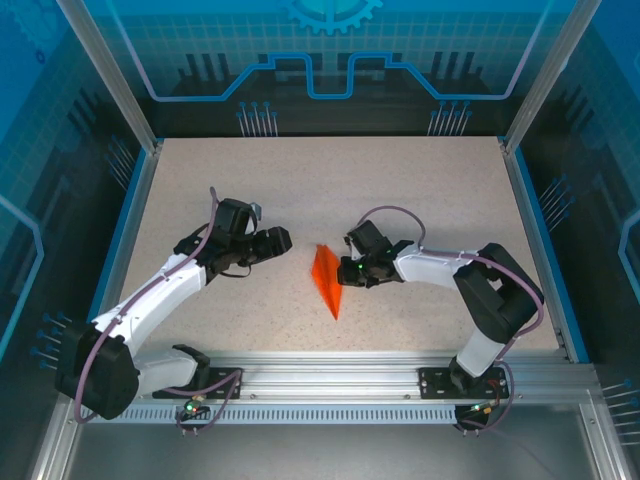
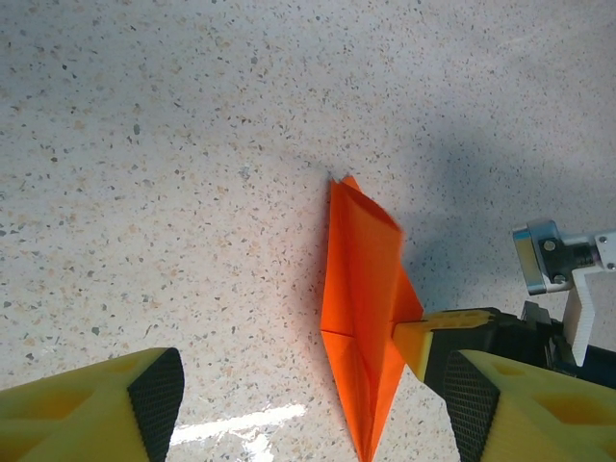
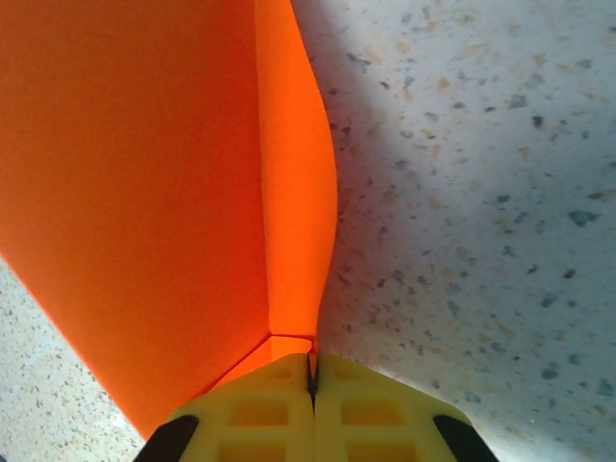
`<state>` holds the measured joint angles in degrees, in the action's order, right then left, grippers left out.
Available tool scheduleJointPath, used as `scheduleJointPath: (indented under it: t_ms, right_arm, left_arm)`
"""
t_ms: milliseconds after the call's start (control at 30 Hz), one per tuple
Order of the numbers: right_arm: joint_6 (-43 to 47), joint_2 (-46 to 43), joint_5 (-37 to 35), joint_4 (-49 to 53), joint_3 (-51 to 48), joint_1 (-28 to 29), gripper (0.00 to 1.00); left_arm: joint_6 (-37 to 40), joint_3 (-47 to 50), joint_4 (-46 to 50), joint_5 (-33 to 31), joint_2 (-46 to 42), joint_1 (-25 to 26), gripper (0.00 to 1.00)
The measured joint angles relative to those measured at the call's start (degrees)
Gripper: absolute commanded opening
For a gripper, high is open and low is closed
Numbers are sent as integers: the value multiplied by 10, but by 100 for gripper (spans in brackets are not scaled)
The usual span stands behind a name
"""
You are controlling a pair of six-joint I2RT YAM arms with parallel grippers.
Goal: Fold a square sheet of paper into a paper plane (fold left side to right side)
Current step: Turn over the paper plane at the center of the table, then pick up the paper plane at the center of the table.
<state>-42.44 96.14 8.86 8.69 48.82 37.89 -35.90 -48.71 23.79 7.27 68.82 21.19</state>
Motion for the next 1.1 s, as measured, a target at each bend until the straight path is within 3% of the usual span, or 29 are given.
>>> scheduleJointPath:
  t_ms: [100, 300, 567, 733, 900, 1033, 1100]
  right_arm:
    - [0, -7, 0, -2, -18, -11, 5]
    - [15, -19, -8, 11, -23, -19, 27]
    - [50, -90, -72, 126, 36, -2, 49]
    - [57, -106, -91, 174, 76, 49, 54]
    - [56, -60, -91, 196, 86, 90, 56]
    - [56, -9, -89, 209, 97, 97, 55]
    - [56, 10, -89, 214, 105, 99, 50]
  left_arm:
    - [-1, 0, 0, 0, -3, 0, 75]
    - [-1, 0, 0, 0, -4, 0, 76]
    - [0, 0, 1, 0, -14, 0, 79]
    - [0, 0, 4, -4, -24, 0, 87]
    - [1, 0, 4, -7, -35, -1, 89]
    - [1, 0, 4, -7, -35, -1, 89]
    - [1, 0, 4, -7, -36, -2, 90]
